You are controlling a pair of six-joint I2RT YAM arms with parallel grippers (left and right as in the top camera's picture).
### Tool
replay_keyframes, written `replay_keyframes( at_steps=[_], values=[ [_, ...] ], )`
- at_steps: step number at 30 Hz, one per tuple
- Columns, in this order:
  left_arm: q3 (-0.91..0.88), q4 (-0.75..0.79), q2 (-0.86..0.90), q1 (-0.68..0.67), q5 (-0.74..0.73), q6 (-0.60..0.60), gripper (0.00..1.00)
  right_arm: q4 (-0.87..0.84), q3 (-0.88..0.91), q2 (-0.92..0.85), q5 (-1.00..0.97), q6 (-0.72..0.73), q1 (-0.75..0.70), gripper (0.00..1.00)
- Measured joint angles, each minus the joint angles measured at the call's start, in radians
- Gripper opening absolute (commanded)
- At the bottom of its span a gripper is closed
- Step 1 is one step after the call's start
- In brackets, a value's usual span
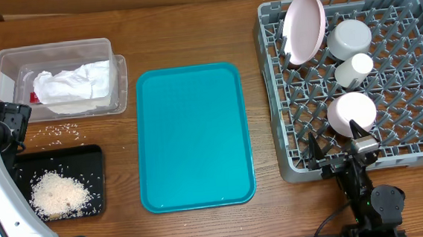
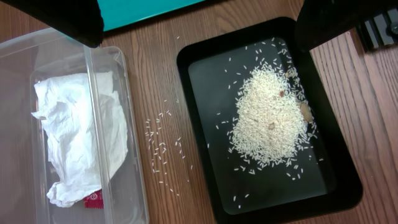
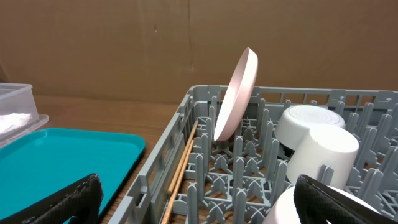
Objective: Sort waste into correct bins and load items into the dishwasher
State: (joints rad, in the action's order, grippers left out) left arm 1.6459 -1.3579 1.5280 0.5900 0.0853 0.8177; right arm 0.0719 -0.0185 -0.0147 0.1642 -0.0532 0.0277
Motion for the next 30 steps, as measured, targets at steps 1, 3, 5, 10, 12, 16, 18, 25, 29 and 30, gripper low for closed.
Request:
replay_keyframes(
  at_steps=[1, 3, 5, 10, 12, 16, 18, 25, 29, 30],
  values=[
    [0.0, 0.0, 0.0, 0.0, 0.0, 0.0, 1.0, 0.0, 0.0, 0.0, 0.0, 0.0, 0.0, 1.0],
    [0.0, 0.0, 0.0, 0.0, 0.0, 0.0, 1.0, 0.0, 0.0, 0.0, 0.0, 0.0, 0.0, 1.0],
    [0.0, 0.0, 0.0, 0.0, 0.0, 0.0, 1.0, 0.0, 0.0, 0.0, 0.0, 0.0, 0.0, 1.0],
    [0.0, -0.006, 0.0, 0.0, 0.002, -0.01, 1.0, 0.0, 0.0, 0.0, 0.0, 0.0, 0.0, 1.0],
    [0.0, -0.03, 0.0, 0.0, 0.005, -0.039, 1.0, 0.0, 0.0, 0.0, 0.0, 0.0, 0.0, 1.0],
    [0.0, -0.075, 0.0, -0.001, 0.005, -0.068, 1.0, 0.0, 0.0, 0.0, 0.0, 0.0, 0.0, 1.0],
    [-0.008, -0.076, 0.0, -0.005, 0.005, -0.078, 1.0, 0.0, 0.0, 0.0, 0.0, 0.0, 0.0, 1.0],
    [-0.225, 0.122, -0.064, -0.088, 0.016, -0.123, 1.0, 0.0, 0.0, 0.0, 0.0, 0.0, 0.0, 1.0],
    [-0.489, 0.414, -0.187, -0.18, 0.019, -0.181, 1.0, 0.001, 0.0, 0.0, 0.0, 0.0, 0.0, 1.0],
    [-0.555, 0.492, -0.221, -0.201, 0.02, -0.2, 1.0, 0.0, 0.0, 0.0, 0.0, 0.0, 0.0, 1.0]
  ],
)
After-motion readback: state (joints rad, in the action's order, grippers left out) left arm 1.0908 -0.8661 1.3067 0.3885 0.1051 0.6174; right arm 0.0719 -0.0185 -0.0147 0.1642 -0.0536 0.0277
